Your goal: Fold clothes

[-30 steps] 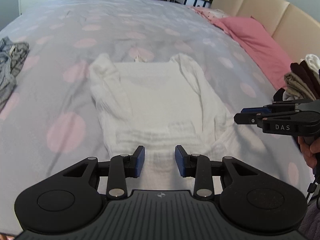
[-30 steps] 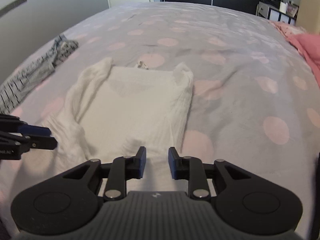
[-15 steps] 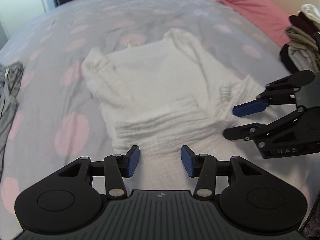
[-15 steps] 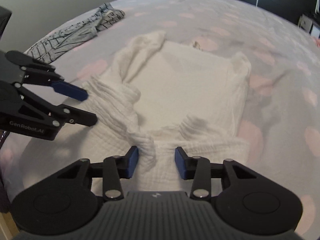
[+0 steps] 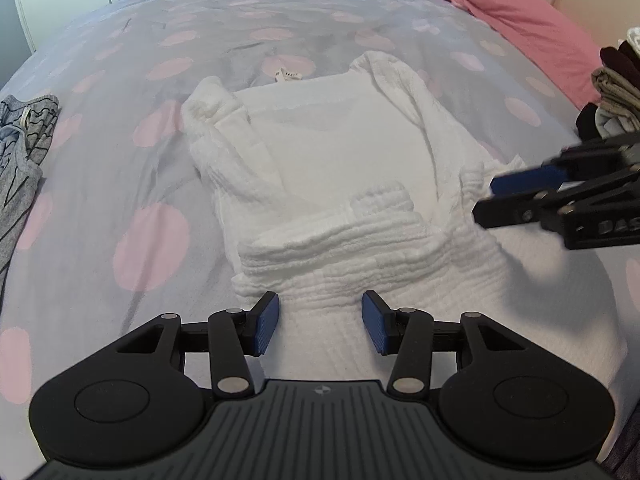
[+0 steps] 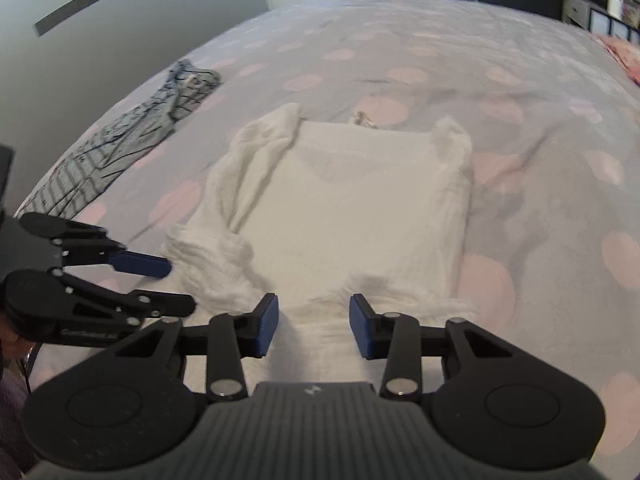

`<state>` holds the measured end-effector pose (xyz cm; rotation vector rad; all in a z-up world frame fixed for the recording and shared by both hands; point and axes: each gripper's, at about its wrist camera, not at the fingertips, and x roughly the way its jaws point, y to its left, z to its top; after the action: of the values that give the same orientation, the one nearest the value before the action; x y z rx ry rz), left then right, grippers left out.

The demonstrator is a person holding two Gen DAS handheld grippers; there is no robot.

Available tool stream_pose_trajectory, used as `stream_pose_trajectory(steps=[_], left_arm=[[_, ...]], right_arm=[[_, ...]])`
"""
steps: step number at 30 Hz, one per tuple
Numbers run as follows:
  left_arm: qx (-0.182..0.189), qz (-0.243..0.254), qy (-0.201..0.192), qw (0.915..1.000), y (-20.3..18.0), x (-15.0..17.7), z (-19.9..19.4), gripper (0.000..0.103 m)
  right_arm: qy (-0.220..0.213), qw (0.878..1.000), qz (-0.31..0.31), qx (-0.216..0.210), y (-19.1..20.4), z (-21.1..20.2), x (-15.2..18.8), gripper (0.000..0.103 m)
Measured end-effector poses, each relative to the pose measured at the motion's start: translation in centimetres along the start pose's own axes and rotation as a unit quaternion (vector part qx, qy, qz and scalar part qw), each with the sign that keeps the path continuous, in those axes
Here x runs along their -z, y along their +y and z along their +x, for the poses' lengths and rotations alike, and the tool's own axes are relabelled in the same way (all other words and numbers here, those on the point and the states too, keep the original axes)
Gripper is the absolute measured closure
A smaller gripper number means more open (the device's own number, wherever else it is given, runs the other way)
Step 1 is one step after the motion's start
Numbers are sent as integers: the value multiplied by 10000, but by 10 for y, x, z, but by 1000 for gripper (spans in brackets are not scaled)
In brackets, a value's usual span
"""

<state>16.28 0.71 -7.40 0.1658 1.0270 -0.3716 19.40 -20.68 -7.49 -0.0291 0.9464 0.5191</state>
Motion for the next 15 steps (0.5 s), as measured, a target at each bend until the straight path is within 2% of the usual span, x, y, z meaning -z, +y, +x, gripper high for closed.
stream_pose_trajectory(steps=[2, 4, 5, 7, 8, 9, 11, 15], left_arm=[[-7, 46, -5, 10000, -4, -1, -2, 59], [-16, 53, 2, 10000, -6, -2, -4, 59], [-17, 40, 9, 10000, -6, -2, -4, 59], [-7, 7, 4, 10000, -6, -3, -6, 59], [-8, -5, -9, 10000, -5, -3, -7, 59], [-11, -16, -25, 10000, -5, -3, -9, 59], [-10, -38, -63, 10000, -4, -2, -11, 59], [-68, -70, -21, 9999, -3, 1, -15, 59]], right_arm=[[241, 9995, -84, 174, 0, 12, 4, 69], [388, 9987, -287, 174, 4, 22, 13, 68], [386, 9979, -471, 235, 7, 24, 16, 68], [365, 9948, -860, 396, 15, 26, 20, 75], [317, 9950, -847, 429, 15, 23, 18, 87], [269, 9951, -833, 463, 14, 20, 16, 93], [172, 9952, -806, 530, 13, 15, 12, 94], [-225, 9973, -357, 605, 0, 1, 0, 94]])
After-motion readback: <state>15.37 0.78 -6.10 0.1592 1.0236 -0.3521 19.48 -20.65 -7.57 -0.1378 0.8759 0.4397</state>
